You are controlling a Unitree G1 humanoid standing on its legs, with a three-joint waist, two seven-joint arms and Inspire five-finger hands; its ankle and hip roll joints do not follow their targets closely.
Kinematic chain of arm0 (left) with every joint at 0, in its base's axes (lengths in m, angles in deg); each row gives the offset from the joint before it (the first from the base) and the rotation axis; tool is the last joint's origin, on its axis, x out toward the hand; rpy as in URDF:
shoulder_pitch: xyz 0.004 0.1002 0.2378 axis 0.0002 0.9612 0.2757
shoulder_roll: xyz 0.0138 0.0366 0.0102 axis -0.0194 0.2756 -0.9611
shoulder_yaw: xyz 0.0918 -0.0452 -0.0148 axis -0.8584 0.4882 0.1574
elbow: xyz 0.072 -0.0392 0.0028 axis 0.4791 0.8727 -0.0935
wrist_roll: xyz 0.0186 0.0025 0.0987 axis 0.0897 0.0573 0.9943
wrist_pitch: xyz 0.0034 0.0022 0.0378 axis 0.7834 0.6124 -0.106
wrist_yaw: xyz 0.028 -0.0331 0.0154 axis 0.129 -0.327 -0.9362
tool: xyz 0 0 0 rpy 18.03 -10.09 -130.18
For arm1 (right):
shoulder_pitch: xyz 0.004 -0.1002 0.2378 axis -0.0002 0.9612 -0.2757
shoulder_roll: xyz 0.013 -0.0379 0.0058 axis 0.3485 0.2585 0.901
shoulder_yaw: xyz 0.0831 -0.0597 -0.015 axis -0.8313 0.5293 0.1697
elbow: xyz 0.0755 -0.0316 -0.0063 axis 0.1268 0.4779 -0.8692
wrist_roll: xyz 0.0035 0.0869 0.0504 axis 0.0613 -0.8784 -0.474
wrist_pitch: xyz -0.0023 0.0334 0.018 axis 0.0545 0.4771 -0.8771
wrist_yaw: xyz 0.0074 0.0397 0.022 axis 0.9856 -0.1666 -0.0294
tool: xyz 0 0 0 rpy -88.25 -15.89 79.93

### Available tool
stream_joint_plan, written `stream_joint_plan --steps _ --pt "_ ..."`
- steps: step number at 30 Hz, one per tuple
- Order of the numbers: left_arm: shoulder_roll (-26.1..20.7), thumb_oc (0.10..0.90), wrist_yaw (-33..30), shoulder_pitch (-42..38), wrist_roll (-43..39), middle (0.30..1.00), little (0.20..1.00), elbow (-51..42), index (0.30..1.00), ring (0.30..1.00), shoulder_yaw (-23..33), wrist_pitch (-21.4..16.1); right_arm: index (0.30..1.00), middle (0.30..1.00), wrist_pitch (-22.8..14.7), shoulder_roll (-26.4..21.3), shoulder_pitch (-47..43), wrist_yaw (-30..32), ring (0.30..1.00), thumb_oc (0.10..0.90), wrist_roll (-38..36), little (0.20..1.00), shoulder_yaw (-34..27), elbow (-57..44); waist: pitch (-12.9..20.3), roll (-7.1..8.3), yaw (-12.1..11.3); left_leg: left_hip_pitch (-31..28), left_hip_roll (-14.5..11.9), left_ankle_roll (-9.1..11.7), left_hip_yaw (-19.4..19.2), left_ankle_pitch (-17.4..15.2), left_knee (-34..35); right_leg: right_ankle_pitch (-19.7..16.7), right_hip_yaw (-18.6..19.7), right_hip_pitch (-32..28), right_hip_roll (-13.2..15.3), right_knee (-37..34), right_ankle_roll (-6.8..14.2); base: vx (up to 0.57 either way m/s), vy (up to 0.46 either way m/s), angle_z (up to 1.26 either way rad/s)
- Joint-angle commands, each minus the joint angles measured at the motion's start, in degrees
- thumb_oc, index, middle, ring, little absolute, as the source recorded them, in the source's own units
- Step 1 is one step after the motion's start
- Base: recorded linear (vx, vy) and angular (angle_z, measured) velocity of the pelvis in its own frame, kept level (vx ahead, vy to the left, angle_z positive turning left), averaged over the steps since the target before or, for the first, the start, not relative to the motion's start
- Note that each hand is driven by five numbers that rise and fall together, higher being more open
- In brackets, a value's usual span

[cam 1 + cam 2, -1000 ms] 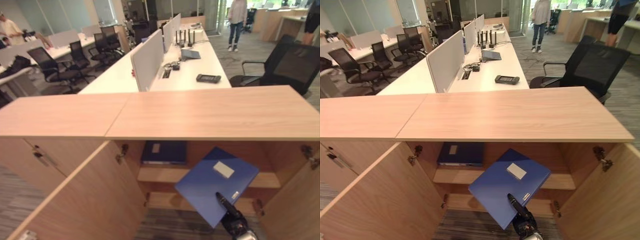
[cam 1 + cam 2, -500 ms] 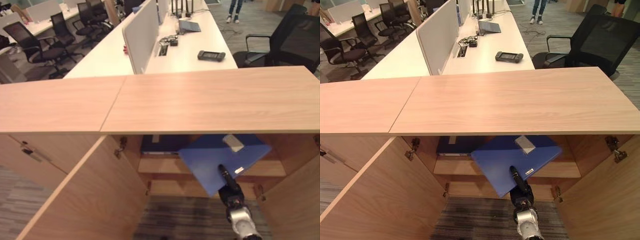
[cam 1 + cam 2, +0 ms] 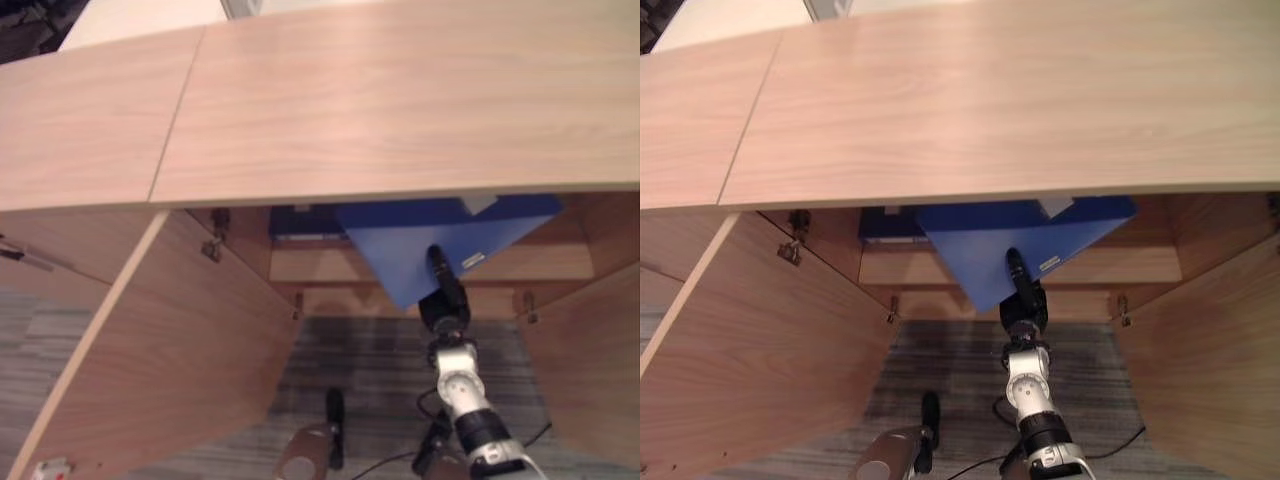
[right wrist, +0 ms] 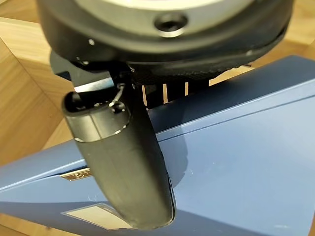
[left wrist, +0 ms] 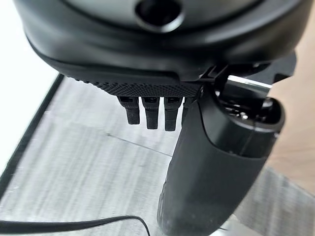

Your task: Put the empty folder in the office cabinet

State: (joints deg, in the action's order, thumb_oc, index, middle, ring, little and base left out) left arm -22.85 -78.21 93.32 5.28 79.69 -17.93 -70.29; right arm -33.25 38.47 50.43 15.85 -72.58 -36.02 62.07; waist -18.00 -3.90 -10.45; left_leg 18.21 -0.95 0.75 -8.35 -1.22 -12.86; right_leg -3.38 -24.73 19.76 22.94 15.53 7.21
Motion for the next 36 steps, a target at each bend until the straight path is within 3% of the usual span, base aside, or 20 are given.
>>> stream_joint_plan --steps 1,2,5,9,16,20,21,27,32,36 --pt "-3.2 0.8 -1.5 2.1 -1.3 0.9 0.9 1.9 0.9 0.9 -3.2 -0.1 0.3 0.3 -6.1 -2.7 -6.9 -1.5 0.3 0.4 2.0 0.3 -4.1 -10.6 3.3 1.83 -1.4 8.2 7.4 -3.8 5.4 -8.9 -7.7 -2.8 0.1 5.7 8.1 5.1 4.9 -0.05 -0.074 0.7" --pt "-3.2 0.8 -1.5 2.0 -1.3 0.9 0.9 1.9 0.9 0.9 -3.3 -0.1 0.3 0.3 -6.1 -2.8 -7.0 -1.4 0.3 0.4 2.0 0.3 -4.2 -10.5 3.7 1.87 -1.4 8.9 7.5 -3.8 5.5 -9.1 -8.3 -2.5 0.1 6.4 8.3 5.5 4.9 -0.07 -0.112 0.67" --pt "-3.5 0.8 -2.6 2.0 -1.0 0.9 0.9 -0.9 0.9 0.9 -5.8 -1.1 0.3 0.3 -8.5 -6.5 -11.0 -0.4 0.3 0.4 2.1 0.3 -7.2 -11.9 5.9 0.49 -2.0 19.2 9.4 -4.2 7.5 -10.5 -14.8 1.7 0.8 13.8 11.6 14.2 4.7 -0.06 -0.1 0.59" --pt "-3.9 0.8 -3.8 2.1 -0.9 0.9 0.9 -2.0 0.9 0.9 -7.3 -1.5 0.3 0.3 -10.6 -9.9 -16.0 1.1 0.3 0.4 2.5 0.3 -9.2 -12.5 7.2 -1.07 -2.6 25.4 11.1 -4.6 8.7 -11.1 -18.9 5.5 2.9 19.7 13.5 21.4 4.3 -0.01 -0.041 0.43" --pt "-4.1 0.8 -4.5 2.8 -0.8 0.9 0.9 -2.5 0.9 0.9 -10.3 -1.7 0.3 0.3 -12.9 -16.5 -23.9 3.6 0.3 0.4 3.1 0.3 -10.2 -12.3 8.1 -2.31 -3.1 34.5 12.0 -4.4 9.2 -12.7 -27.2 11.8 7.1 28.2 16.2 32.1 2.2 0.02 -0.04 0.17" --pt "-4.7 0.8 -5.1 3.8 -1.5 0.9 0.9 -3.1 0.9 0.9 -12.6 -1.7 0.3 0.3 -14.1 -21.5 -31.0 6.6 0.3 0.4 0.6 0.3 -11.0 -4.7 8.2 -2.68 -3.3 37.3 12.0 -3.9 9.1 -13.2 -29.8 14.3 9.0 31.3 16.6 35.8 1.4 0.02 -0.026 0.1" --pt "-5.0 0.8 -5.6 3.7 -2.5 0.9 0.9 -3.5 0.9 0.9 -13.9 -1.6 0.3 0.3 -14.4 -23.7 -36.7 9.5 0.3 0.4 -0.9 0.3 -10.7 1.5 8.3 -2.87 -3.6 38.1 12.2 -3.9 8.7 -13.3 -30.4 15.1 10.2 32.9 16.7 37.3 1.1 0.0 0.0 0.0" --pt "-5.6 0.8 -7.2 3.4 -3.7 0.9 0.9 -4.7 0.9 0.9 -17.4 -1.4 0.3 0.3 -12.6 -31.2 -48.3 15.5 0.3 0.4 -1.6 0.3 -9.1 15.7 8.2 -3.59 -4.9 40.4 12.2 -4.0 7.7 -13.9 -32.9 17.2 13.4 37.2 17.6 41.3 0.6 0.02 0.0 -0.06" --pt "-5.6 0.8 -7.3 2.7 -3.0 0.9 0.9 -5.1 0.9 0.9 -18.7 -1.0 0.3 0.3 -10.6 -35.5 -49.4 16.1 0.3 0.4 -3.9 0.3 -10.4 24.4 8.6 -4.26 -5.3 41.4 12.8 -4.2 7.2 -14.1 -33.4 17.8 14.7 38.7 18.1 42.6 0.6 0.01 0.003 0.06" --pt "-5.4 0.8 -7.6 2.5 -2.4 0.9 0.9 -5.4 0.9 0.9 -18.8 -1.0 0.3 0.3 -10.9 -37.7 -47.6 16.3 0.3 0.4 -4.0 0.3 -12.1 24.3 8.6 -4.37 -4.9 41.7 13.2 -4.1 6.8 -14.1 -33.1 18.1 15.4 39.3 18.0 42.9 0.7 0.0 0.001 0.04"
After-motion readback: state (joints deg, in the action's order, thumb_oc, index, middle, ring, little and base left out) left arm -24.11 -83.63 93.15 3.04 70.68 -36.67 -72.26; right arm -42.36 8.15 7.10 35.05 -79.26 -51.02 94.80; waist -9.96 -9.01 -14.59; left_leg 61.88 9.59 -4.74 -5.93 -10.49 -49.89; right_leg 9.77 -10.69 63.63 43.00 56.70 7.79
